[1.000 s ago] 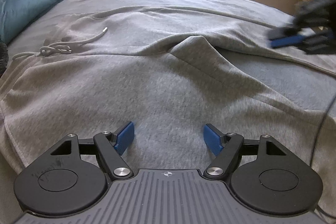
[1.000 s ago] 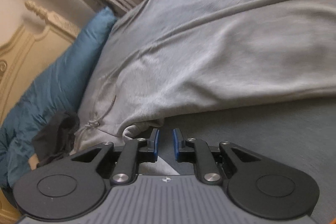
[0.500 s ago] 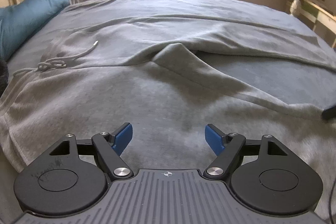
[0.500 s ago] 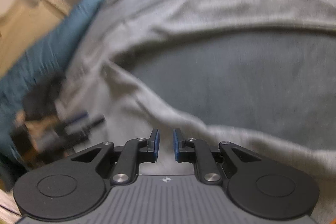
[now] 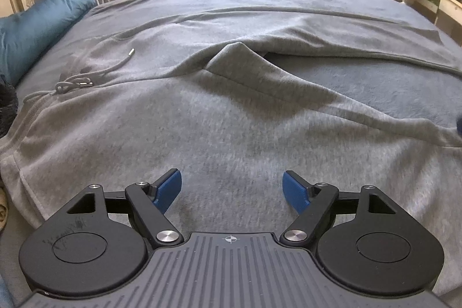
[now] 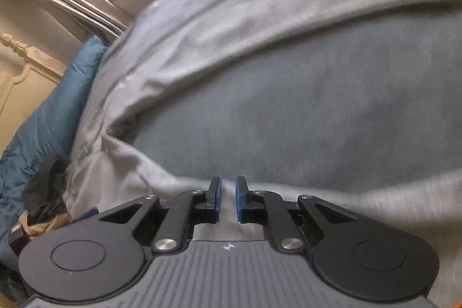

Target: Fold clothes

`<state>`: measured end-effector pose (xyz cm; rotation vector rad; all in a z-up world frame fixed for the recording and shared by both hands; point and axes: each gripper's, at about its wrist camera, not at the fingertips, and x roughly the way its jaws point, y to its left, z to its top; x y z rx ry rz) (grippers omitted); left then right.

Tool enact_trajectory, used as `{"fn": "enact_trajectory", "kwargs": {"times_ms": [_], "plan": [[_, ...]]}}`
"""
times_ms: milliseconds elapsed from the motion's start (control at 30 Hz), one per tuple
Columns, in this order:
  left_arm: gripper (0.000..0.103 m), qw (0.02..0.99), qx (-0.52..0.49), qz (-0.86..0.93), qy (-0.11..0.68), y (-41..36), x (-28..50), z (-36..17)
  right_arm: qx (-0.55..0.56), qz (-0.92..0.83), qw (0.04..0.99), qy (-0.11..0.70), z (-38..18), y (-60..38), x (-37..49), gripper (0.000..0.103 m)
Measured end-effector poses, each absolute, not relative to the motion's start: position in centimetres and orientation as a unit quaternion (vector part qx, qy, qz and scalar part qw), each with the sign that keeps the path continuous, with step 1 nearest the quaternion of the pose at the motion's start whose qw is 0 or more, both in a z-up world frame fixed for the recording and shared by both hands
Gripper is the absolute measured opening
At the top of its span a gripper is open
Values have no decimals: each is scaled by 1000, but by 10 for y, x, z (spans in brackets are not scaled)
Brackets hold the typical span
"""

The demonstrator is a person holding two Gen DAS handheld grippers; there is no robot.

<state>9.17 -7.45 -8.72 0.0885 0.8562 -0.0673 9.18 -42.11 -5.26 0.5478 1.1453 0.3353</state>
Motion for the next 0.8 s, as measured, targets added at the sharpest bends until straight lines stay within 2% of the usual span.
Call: {"fn": "enact_trajectory", "kwargs": {"times_ms": [33,100,133,200,267,433,600,700,800], "plan": [[78,908,43,-32,416,-75,92,-88,248,143,790,542,-59,-422,90,10],[79,906,44,-29,420,-77,94,-91,251,112,797,538,-73,-431,92,0],[79,906,44,-28,420,-77,93,-91,275,95,800,525,-75,-441,92,0],[79,906,44,-26,421,-76,93,-90,312,53,807,498,-73,-459,93,3],[80,905,44,-25,422,-75,92,-90,293,45,822,487,-60,-464,86,5],[81,905,38,-19,424,-70,94,-90,318,83,796,508,-62,-471,63,6],[81,905,35,-18,423,-68,94,-91,349,-41,816,459,-69,-543,47,5],[81,905,37,-17,423,-67,93,-90,350,-93,828,428,-48,-578,35,7],[82,904,34,-14,425,-65,94,-90,369,-52,821,432,-34,-581,23,7]]}}
